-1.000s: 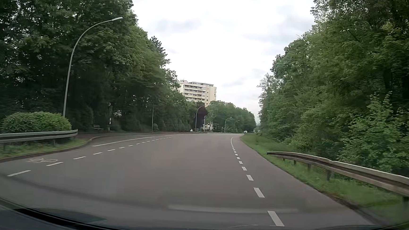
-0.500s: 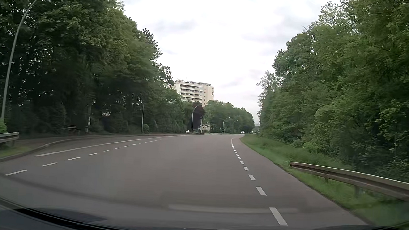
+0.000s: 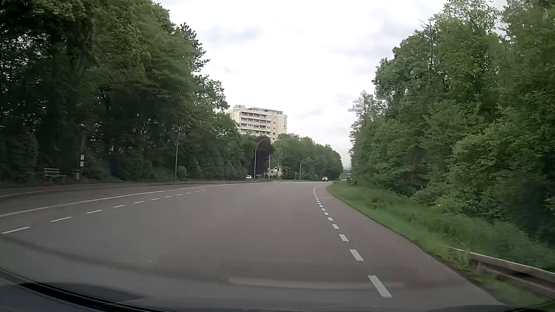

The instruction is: Follow the waypoints while adhering to traffic rules and regulations

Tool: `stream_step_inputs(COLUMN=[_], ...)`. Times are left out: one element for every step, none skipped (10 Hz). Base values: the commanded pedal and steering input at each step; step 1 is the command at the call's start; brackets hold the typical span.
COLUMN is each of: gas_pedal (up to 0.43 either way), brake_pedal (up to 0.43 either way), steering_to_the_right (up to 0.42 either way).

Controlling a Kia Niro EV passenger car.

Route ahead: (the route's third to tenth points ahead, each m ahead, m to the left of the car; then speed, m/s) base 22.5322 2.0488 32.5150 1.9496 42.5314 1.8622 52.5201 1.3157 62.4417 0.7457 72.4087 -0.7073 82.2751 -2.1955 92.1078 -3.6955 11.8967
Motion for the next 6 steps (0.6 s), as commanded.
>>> stream_step_inputs(gas_pedal=[0.087,0.087,0.087,0.087,0.087,0.087], brake_pedal=[0.000,0.000,0.000,0.000,0.000,0.000], steering_to_the_right=[0.008,0.008,0.007,0.008,0.008,0.008])
